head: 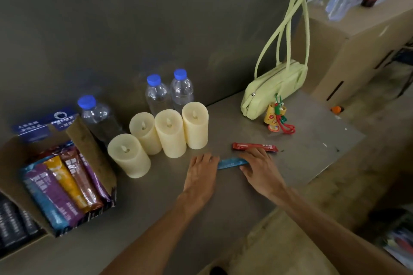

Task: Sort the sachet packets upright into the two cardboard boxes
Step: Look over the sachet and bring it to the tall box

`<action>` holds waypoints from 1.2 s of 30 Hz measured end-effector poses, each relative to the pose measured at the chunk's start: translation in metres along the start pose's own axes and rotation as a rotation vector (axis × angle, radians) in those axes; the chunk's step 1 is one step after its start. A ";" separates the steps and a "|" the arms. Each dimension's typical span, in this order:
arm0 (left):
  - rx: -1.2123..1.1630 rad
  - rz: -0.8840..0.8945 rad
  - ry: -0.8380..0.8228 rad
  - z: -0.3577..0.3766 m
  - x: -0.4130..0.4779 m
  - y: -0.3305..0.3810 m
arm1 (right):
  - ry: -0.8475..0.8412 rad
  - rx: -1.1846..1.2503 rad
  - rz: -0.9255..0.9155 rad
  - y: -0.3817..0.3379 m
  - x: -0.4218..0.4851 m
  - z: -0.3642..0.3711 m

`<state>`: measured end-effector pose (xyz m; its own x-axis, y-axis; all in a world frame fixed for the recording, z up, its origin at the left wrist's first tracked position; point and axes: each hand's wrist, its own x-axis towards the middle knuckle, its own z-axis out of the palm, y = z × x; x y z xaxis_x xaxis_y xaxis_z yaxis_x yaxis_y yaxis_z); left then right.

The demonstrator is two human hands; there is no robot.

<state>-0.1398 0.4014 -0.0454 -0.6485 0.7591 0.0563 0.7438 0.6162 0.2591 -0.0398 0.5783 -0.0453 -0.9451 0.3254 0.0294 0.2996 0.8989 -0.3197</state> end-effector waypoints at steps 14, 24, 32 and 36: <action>-0.737 -0.397 0.195 -0.090 -0.059 -0.039 | -0.089 0.805 0.133 -0.068 -0.003 -0.040; -0.947 -0.419 0.137 -0.109 -0.091 -0.066 | -0.122 1.212 0.213 -0.104 0.000 -0.047; -0.976 -0.503 0.375 -0.145 -0.111 -0.080 | -0.408 0.749 -0.006 -0.136 0.002 -0.037; -1.086 -0.528 0.448 -0.166 -0.128 -0.090 | -0.443 0.691 -0.087 -0.187 -0.005 -0.013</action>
<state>-0.1507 0.2137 0.0836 -0.9771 0.2104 -0.0310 0.0059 0.1726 0.9850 -0.0892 0.4125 0.0268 -0.9684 -0.0126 -0.2491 0.2119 0.4852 -0.8484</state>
